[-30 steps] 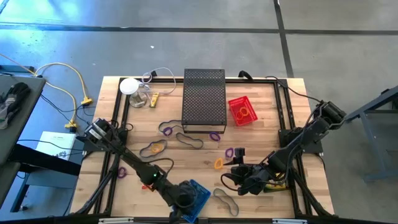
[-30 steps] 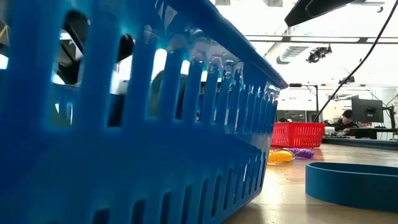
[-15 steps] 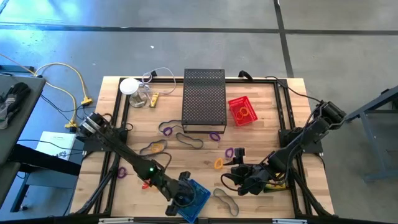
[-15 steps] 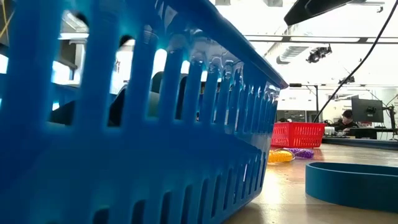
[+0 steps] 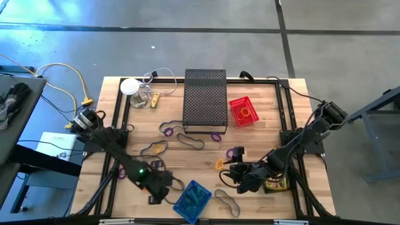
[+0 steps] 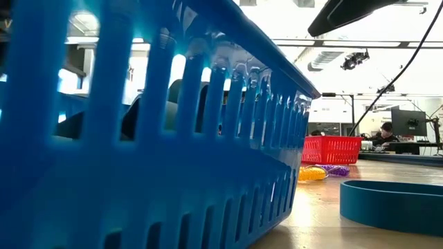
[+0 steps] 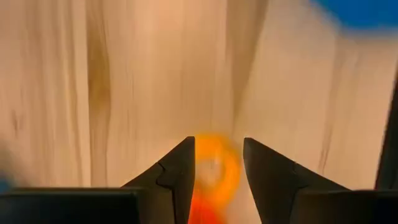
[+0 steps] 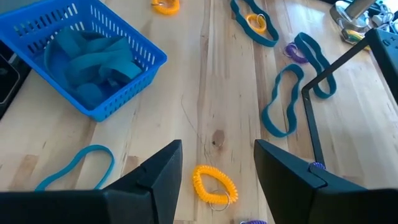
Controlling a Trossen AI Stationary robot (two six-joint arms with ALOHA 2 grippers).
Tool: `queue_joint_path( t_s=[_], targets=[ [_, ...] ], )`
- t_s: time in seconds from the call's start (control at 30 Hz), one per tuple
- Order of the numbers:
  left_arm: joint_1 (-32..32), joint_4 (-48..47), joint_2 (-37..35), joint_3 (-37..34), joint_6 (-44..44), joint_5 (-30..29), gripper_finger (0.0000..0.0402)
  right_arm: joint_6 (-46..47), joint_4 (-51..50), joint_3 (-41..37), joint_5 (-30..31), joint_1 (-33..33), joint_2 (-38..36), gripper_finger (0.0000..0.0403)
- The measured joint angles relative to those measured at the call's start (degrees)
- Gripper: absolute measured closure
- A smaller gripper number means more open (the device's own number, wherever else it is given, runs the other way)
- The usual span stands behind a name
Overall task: Pick & Place Office Desk Supplies
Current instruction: Put the yellow spring keychain into the red bin
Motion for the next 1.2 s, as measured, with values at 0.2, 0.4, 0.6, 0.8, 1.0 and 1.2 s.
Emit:
queue_joint_path(
  t_s=[0.2,0.4,0.6,0.8,1.0,1.2],
  targets=[
    [-4.12,-3.17,0.22,0.02,-3.43,-8.71,0.0272,0.00,0.41,-0.46,-0.24,-0.76,0.00,0.0215],
    [-5.99,-5.97,2.83,-0.02,-3.01,-11.19,0.0272,0.31,1.17,-0.48,-2.24,-1.62,0.00,0.0215],
    [-6.59,-7.96,5.53,-0.09,-3.12,-10.35,0.0272,0.31,2.01,-0.48,-3.03,-1.62,0.02,0.0215],
    [-6.13,-6.07,7.42,-0.09,-3.12,-10.27,0.0272,0.22,2.57,-0.48,-3.01,-1.60,0.02,0.0215],
    [-6.09,-5.92,9.67,0.19,-5.06,-10.42,0.0273,0.20,3.06,-0.48,-3.01,-1.60,0.02,0.0215],
    [-6.09,-5.89,10.72,-0.02,-11.25,-9.85,0.0308,0.20,3.04,-0.48,-3.01,-1.60,0.02,0.0215]
  ],
)
